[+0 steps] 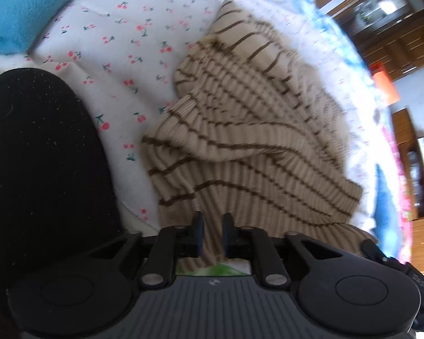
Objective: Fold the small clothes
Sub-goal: 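Lift the held hem with both grippers and fold it over toward the collar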
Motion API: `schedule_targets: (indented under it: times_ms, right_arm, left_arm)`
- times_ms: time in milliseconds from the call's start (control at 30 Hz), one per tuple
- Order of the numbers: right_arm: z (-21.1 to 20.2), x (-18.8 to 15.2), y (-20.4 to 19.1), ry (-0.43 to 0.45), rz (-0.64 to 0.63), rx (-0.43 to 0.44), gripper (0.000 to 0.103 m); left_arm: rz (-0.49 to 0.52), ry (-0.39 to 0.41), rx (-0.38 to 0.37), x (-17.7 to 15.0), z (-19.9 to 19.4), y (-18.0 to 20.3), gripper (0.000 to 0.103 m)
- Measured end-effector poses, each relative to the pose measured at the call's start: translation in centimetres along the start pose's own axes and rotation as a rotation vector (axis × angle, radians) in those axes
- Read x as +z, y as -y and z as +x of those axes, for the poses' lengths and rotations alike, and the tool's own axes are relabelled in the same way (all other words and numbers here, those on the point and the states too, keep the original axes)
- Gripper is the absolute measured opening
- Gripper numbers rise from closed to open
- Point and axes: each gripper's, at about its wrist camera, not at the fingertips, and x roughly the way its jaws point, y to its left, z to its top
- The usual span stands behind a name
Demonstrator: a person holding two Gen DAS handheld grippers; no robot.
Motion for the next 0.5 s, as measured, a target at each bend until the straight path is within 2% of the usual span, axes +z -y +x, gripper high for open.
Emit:
schedule_targets:
  times_ms: [33, 67, 167, 367, 500]
  right_arm:
    - [0.2, -0.1, 0.3, -0.005, 0.009, 0.006, 0.011]
    - [0.4, -0.2, 0.7, -0.009, 0.019, 0.013, 0.011]
    - [0.7, -0.4, 1.5, -0.017, 0.042, 0.032, 0.011]
    - [0.2, -0.3, 2.2, -0.012, 0.059, 0.049, 0.011]
    - [-0.2, -0.4, 2.5, -0.003, 0.068, 0.051, 0.011]
  left_arm:
    - [-0.001, -0.011, 0.029, 0.1, 0.4, 0.1, 0.035]
    - [-0.004, -0.025, 0.053, 0.0, 0.8, 0.2, 0.038]
    - [0.014, -0.048, 0.113, 0.0, 1.7, 0.9, 0.042]
    - [0.004, -0.053, 0.182, -0.3, 1.4, 1.2, 0.042]
    - [0.026, -0.061, 0.254, -0.4, 1.6, 1.8, 0.042]
